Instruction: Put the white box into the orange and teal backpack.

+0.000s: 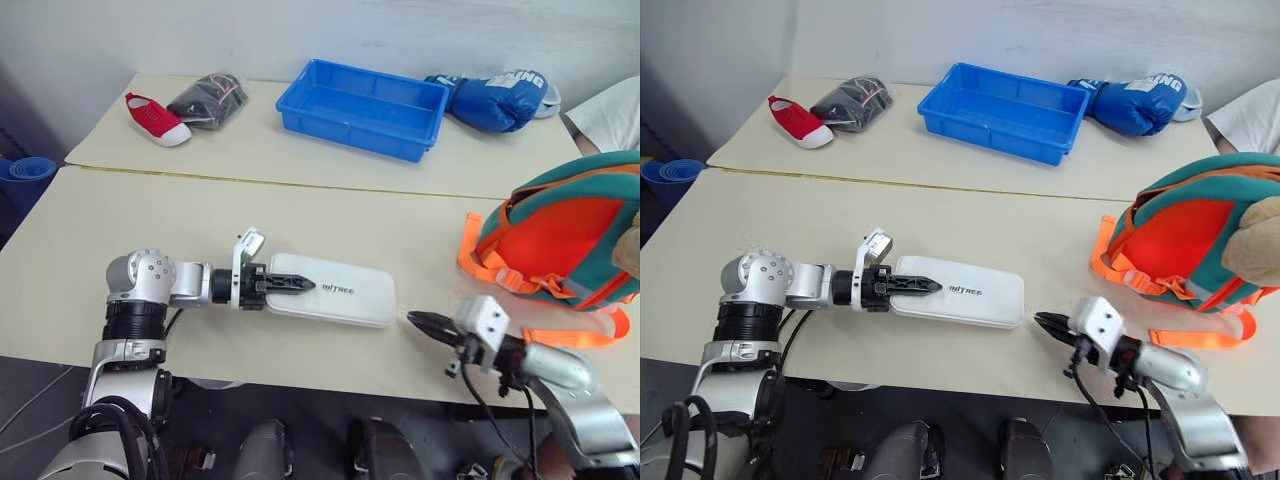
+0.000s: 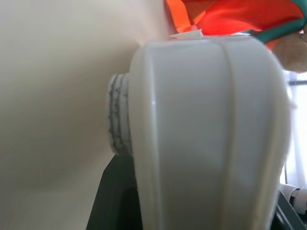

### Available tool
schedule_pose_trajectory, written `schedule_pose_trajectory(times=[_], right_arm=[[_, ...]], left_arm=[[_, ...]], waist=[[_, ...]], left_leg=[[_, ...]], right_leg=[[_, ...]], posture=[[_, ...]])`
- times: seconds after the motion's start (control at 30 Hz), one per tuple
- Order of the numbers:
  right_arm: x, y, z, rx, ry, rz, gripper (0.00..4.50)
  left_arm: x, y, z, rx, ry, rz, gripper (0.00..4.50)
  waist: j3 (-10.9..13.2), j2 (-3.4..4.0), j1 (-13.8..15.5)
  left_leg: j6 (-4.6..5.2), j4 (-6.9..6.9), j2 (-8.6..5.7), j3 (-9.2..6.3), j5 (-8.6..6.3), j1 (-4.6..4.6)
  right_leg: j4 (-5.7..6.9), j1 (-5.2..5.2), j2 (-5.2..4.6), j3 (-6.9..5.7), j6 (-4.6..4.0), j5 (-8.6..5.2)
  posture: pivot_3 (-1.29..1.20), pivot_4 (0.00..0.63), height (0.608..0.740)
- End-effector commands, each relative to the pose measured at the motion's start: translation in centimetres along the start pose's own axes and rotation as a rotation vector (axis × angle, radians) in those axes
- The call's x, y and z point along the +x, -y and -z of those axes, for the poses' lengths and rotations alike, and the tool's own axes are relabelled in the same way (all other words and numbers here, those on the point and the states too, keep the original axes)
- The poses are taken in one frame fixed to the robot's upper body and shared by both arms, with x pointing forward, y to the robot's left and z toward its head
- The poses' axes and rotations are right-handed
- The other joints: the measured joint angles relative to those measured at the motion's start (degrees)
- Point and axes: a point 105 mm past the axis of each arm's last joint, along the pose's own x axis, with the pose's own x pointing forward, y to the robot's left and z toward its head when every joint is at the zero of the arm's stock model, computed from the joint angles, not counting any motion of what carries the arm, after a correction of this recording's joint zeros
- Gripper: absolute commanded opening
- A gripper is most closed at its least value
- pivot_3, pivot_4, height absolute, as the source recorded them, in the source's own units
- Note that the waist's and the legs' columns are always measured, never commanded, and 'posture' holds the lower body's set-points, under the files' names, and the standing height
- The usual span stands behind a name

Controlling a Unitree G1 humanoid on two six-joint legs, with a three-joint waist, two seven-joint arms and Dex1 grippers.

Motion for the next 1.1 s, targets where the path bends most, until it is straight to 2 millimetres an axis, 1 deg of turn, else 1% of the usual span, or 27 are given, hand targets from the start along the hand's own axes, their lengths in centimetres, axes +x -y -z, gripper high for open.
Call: schedule_pose_trajectory(times=[0.03,0.07,0.13,0.17,0.2,0.23,0.3,0.33,0.37,0.4,0.5,0.53,0.57,0.67,0.73,0.8,0.87,0.9,1.1], right_arm=[[-3.6,2.3,-1.6,0.036,0.030,0.229,1.49],[-4.7,2.6,-1.4,0.035,0.012,0.276,1.86],[-7.4,2.9,-0.7,0.015,-0.048,0.337,2.52],[-9.0,3.4,0.0,-0.020,-0.093,0.375,2.83],[-10.8,4.0,0.5,-0.036,-0.126,0.423,3.20],[-12.0,4.5,0.7,-0.045,-0.144,0.454,3.53],[-14.8,5.8,0.8,-0.043,-0.153,0.548,4.19],[-15.8,6.2,0.8,-0.055,-0.164,0.564,4.47],[-16.4,6.6,0.6,-0.061,-0.166,0.575,4.47],[-16.7,6.9,0.5,-0.060,-0.162,0.579,4.47],[-16.8,9.2,-0.5,-0.057,-0.118,0.596,4.47],[-16.2,9.8,-0.9,-0.056,-0.099,0.577,4.47],[-15.0,10.5,-1.3,-0.042,-0.077,0.527,4.47],[-12.9,11.3,-1.9,-0.015,-0.044,0.436,4.47],[-10.7,12.0,-2.4,0.005,-0.008,0.372,4.47],[-9.0,12.1,-2.8,0.031,0.018,0.311,4.09],[-7.7,11.9,-3.1,0.048,0.034,0.258,3.55],[-6.8,11.6,-3.4,0.046,0.050,0.228,3.17],[-3.6,10.3,-4.0,0.025,0.113,0.156,1.09]], left_arm=[[0.4,3.0,0.2,0.203,-0.017,0.085,1.28],[0.5,3.2,-0.1,0.293,0.033,0.107,1.28],[0.2,4.7,-0.6,0.503,0.175,0.237,1.28],[0.0,4.9,-0.4,0.551,0.197,0.266,1.28],[-0.2,5.0,0.1,0.589,0.193,0.291,1.28],[-0.2,5.0,0.5,0.609,0.180,0.303,1.28],[-0.3,4.7,1.5,0.693,0.118,0.315,1.28],[-0.5,4.7,1.6,0.711,0.108,0.332,1.28],[-0.6,4.7,1.6,0.716,0.106,0.341,1.28],[-0.7,4.7,1.6,0.716,0.109,0.346,1.28],[-0.7,4.5,1.2,0.748,0.119,0.344,1.28],[-0.6,4.3,1.0,0.765,0.124,0.338,1.28],[-0.5,4.1,0.8,0.779,0.130,0.324,1.28],[-0.5,3.8,0.4,0.805,0.142,0.307,1.28],[-0.8,3.8,-0.2,0.820,0.163,0.290,1.28],[-1.3,3.9,-0.5,0.829,0.173,0.272,1.28],[-1.6,3.8,-0.6,0.834,0.177,0.257,1.28],[-2.0,3.8,-0.6,0.830,0.189,0.241,1.28],[-3.5,3.2,-0.5,0.794,0.250,0.179,1.28]], waist=[[0.00,0.02,-0.02],[-0.01,0.03,-0.02],[-0.04,0.08,-0.07],[-0.04,0.08,-0.08],[-0.04,0.08,-0.07],[-0.03,0.08,-0.10],[-0.04,0.08,-0.16],[-0.04,0.08,-0.18],[-0.04,0.10,-0.15],[-0.04,0.11,-0.12],[-0.04,0.11,-0.36],[-0.04,0.11,-0.41],[-0.03,0.12,-0.42],[-0.03,0.12,-0.31],[-0.02,0.11,-0.18],[-0.02,0.11,-0.15],[-0.02,0.12,-0.15],[-0.02,0.12,-0.11],[-0.02,0.11,-0.31]], left_leg=[[-0.01,-0.01,-0.02,0.01,0.00,0.00],[-0.02,-0.02,-0.03,0.02,-0.02,0.03],[-0.21,-0.14,-0.04,0.09,-0.12,0.15],[-0.28,-0.20,-0.03,0.11,-0.17,0.17],[-0.29,-0.24,-0.01,0.15,-0.17,0.14],[-0.28,-0.31,-0.01,0.15,-0.16,0.16],[-0.12,-0.34,0.01,0.16,-0.07,0.18],[-0.12,-0.37,0.01,0.18,-0.07,0.23],[-0.13,-0.39,0.00,0.19,-0.08,0.25],[-0.14,-0.41,-0.01,0.19,-0.09,0.25],[0.00,-0.43,0.00,0.17,-0.04,0.25],[0.04,-0.45,0.00,0.18,-0.03,0.26],[0.04,-0.45,0.00,0.18,-0.03,0.28],[0.09,-0.43,0.00,0.17,0.00,0.27],[0.08,-0.47,0.01,0.10,0.02,0.24],[0.10,-0.44,0.00,0.09,0.04,0.17],[0.13,-0.38,-0.01,0.09,0.07,0.15],[0.15,-0.39,-0.01,0.09,0.08,0.15],[0.16,-0.35,0.00,0.09,0.08,0.13]], right_leg=[[-0.01,-0.01,-0.01,0.02,0.00,0.00],[-0.01,0.01,-0.02,0.05,0.00,0.00],[-0.12,0.06,-0.02,0.12,0.00,0.00],[-0.12,0.07,-0.01,0.13,-0.01,0.00],[-0.18,0.03,0.04,0.13,-0.02,-0.01],[-0.20,0.02,0.06,0.12,-0.02,-0.01],[-0.22,0.02,0.13,0.14,-0.04,-0.02],[-0.22,0.04,0.13,0.17,-0.05,-0.02],[-0.22,0.04,0.12,0.18,-0.05,-0.02],[-0.23,0.04,0.10,0.19,-0.05,-0.02],[-0.23,0.04,0.07,0.21,-0.05,-0.03],[-0.23,0.04,0.06,0.22,-0.05,-0.03],[-0.23,0.05,0.06,0.21,-0.05,-0.03],[-0.21,0.04,0.05,0.19,-0.05,-0.02],[-0.20,0.02,0.06,0.11,-0.07,-0.04],[-0.20,-0.01,0.06,0.07,-0.07,-0.04],[-0.20,0.00,0.05,0.06,-0.07,-0.04],[-0.20,0.00,0.04,0.06,-0.07,-0.04],[-0.19,0.02,0.02,0.05,-0.06,-0.03]], posture=[[0.00,0.150,0.740],[0.00,0.150,0.740],[0.00,0.150,0.740],[0.00,0.150,0.740],[0.00,0.150,0.740],[0.00,0.150,0.740],[0.00,0.150,0.740],[0.00,0.150,0.740],[0.00,0.150,0.740],[0.00,0.150,0.740],[0.00,0.150,0.740],[0.00,0.150,0.740],[0.00,0.150,0.740],[0.00,0.150,0.740],[0.00,0.150,0.740],[0.00,0.150,0.740],[0.00,0.150,0.740],[0.00,0.150,0.740],[0.00,0.150,0.740]])
